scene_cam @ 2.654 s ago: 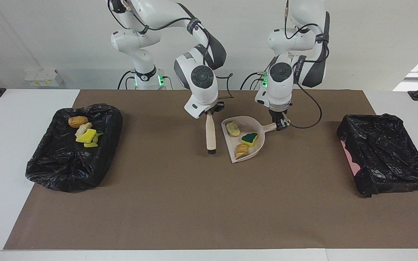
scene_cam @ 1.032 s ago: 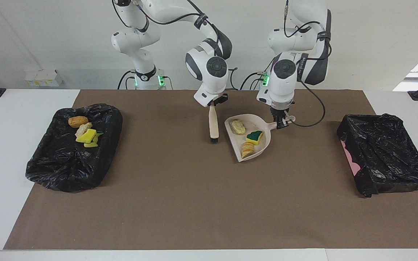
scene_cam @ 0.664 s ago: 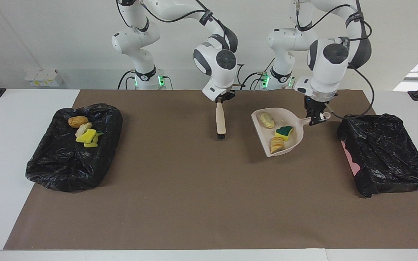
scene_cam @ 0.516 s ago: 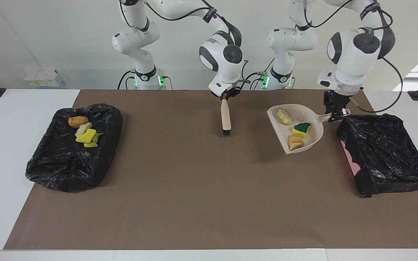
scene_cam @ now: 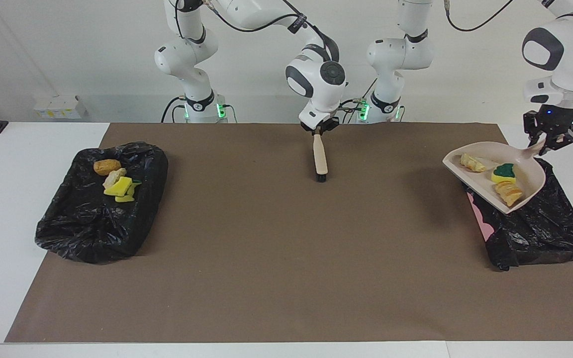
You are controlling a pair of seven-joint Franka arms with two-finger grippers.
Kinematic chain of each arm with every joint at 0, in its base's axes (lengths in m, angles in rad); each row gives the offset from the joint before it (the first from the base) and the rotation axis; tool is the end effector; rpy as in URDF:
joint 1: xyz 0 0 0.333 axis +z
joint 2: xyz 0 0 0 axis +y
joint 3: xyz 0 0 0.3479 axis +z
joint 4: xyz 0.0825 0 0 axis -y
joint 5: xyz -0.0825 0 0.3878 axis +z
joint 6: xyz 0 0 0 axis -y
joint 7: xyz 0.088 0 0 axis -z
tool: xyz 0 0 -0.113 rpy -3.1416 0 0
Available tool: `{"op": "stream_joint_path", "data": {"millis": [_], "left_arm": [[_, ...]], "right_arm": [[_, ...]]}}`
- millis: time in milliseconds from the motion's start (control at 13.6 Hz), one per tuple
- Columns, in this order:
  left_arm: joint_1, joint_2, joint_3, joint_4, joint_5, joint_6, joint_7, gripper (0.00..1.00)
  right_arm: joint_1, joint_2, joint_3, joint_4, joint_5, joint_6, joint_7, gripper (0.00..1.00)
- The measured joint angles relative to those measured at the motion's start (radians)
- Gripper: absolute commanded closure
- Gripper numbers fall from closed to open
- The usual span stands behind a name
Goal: Sweep and dump trash in bin
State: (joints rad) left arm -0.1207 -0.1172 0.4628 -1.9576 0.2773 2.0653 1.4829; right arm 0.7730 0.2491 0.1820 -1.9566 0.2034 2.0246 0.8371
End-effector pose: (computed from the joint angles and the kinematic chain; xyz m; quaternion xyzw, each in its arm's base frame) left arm 0.5107 0.2101 0.5681 -0.8039 0.5762 0.0155 0.1467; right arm 0.3364 0.4894 0.3632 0.9900 0.0052 -0.1408 0.0011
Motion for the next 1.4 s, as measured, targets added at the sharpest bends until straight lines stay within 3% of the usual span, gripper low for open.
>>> {"op": "stream_joint_path", "data": {"millis": [295, 516, 811, 1106, 1401], "left_arm": [[0.014, 0.132, 0.079, 0.122, 0.04, 0.107, 0.116, 1.0], [0.026, 0.211, 0.106, 0.166, 0.222, 0.165, 0.121, 1.0], [0.028, 0.223, 0.107, 0.169, 0.439, 0.164, 0.105, 1.0], [0.022, 0.211, 0.102, 0.137, 0.581, 0.145, 0.009, 1.0], [0.001, 0.188, 0.038, 0.127, 0.727, -0.016, -0.121, 1.0]], "right_arm": [[-0.029, -0.002, -0.003, 0.079, 0.0, -0.032, 0.0, 0.0], [-0.079, -0.01, -0.003, 0.144, -0.038, -0.118, -0.015, 0.0], [-0.196, -0.05, -0.005, 0.214, -0.042, -0.241, -0.142, 0.0], [-0.322, -0.066, -0.007, 0.319, -0.048, -0.383, -0.334, 0.0], [-0.447, -0.066, -0.009, 0.36, -0.092, -0.438, -0.553, 0.0]]}}
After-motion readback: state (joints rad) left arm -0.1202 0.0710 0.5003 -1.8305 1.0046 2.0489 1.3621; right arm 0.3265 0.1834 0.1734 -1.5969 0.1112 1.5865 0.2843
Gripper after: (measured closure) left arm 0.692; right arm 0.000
